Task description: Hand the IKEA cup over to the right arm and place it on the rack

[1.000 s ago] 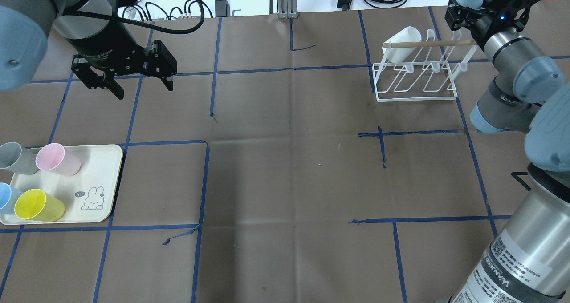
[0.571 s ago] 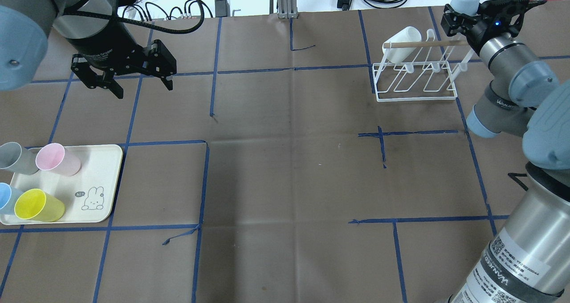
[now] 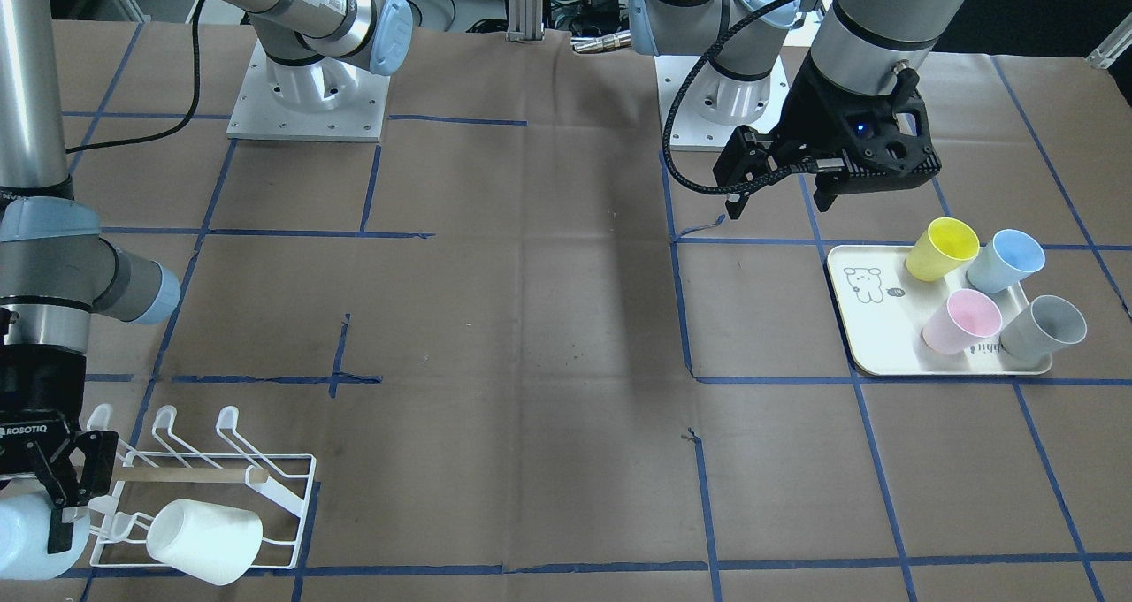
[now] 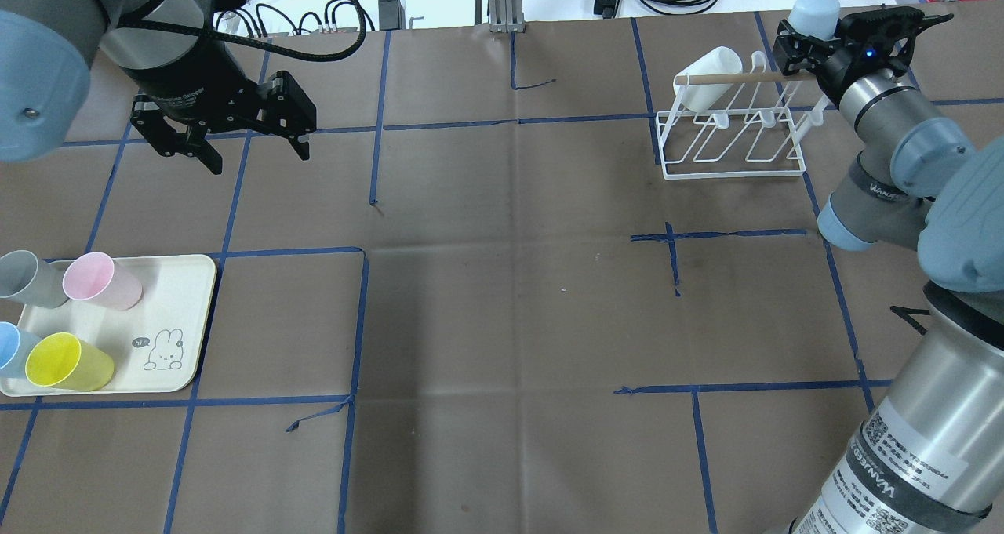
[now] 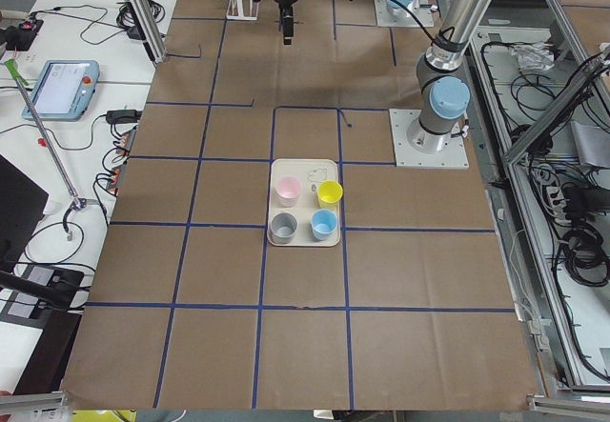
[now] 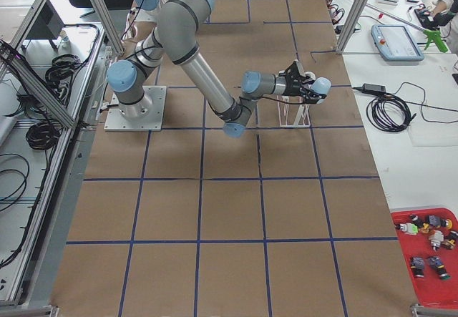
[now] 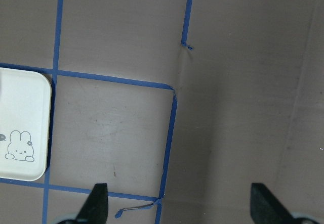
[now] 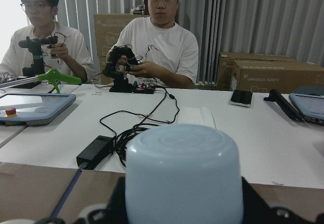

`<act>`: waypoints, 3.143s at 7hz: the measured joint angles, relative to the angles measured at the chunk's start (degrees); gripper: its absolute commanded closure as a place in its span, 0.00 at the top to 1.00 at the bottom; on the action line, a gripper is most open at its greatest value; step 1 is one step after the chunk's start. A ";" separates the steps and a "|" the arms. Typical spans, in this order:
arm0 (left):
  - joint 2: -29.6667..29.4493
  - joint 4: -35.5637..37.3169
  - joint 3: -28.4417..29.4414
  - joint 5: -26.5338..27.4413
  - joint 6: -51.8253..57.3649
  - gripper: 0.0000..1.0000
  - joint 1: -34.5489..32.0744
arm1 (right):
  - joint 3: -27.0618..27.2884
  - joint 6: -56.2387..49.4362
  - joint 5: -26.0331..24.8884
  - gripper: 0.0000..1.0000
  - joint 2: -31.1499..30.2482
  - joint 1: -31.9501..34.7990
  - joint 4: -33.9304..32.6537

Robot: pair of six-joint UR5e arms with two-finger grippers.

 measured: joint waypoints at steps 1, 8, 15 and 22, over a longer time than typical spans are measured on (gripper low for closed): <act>0.05 0.14 0.00 -0.01 -0.01 1.00 -0.04 | 0.08 0.05 0.29 0.49 0.04 -0.03 0.09; -0.58 0.69 0.03 0.07 -0.01 1.00 -0.08 | -0.14 0.93 1.13 0.97 -0.26 -0.14 0.32; -0.67 0.76 0.09 0.07 0.02 1.00 -0.07 | -0.39 1.19 0.05 1.00 -13.72 0.24 17.83; -0.68 0.77 0.03 0.07 0.02 1.00 -0.07 | -3.39 0.58 -3.07 1.00 -30.72 1.18 75.63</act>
